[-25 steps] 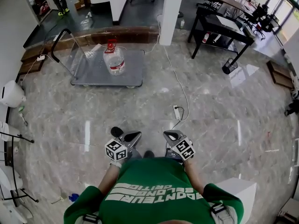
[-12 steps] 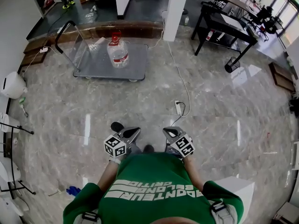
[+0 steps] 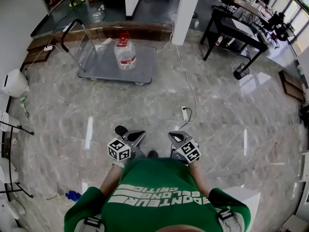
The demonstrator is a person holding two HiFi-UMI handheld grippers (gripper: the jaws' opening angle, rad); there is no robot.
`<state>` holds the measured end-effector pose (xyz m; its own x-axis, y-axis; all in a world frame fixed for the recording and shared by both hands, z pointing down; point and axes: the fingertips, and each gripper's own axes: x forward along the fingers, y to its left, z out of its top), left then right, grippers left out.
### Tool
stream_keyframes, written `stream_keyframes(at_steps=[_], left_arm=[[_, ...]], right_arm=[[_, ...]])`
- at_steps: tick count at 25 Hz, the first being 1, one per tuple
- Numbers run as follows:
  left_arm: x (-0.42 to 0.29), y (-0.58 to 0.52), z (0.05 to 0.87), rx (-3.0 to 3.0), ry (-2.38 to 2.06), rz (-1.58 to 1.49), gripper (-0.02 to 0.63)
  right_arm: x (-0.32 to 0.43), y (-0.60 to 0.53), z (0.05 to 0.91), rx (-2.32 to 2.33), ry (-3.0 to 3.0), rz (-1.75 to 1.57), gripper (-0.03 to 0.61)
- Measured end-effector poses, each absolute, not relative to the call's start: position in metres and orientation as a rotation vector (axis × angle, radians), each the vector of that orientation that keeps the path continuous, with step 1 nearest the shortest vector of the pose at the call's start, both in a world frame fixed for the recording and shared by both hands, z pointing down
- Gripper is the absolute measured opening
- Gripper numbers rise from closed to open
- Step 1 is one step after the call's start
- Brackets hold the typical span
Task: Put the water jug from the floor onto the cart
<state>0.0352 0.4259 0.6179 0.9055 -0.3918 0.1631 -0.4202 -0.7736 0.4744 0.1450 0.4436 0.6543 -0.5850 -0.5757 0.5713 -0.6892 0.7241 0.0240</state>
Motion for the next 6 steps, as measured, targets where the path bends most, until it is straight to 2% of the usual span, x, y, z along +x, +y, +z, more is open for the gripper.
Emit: stream_keyframes(at_steps=[6], left_arm=[[0.0376, 0.4206, 0.6153, 2.565, -0.575, 0.063, 0.009]], right_arm=[[0.1484, 0.4410, 0.6554, 0.973, -2.360, 0.273, -0.008]])
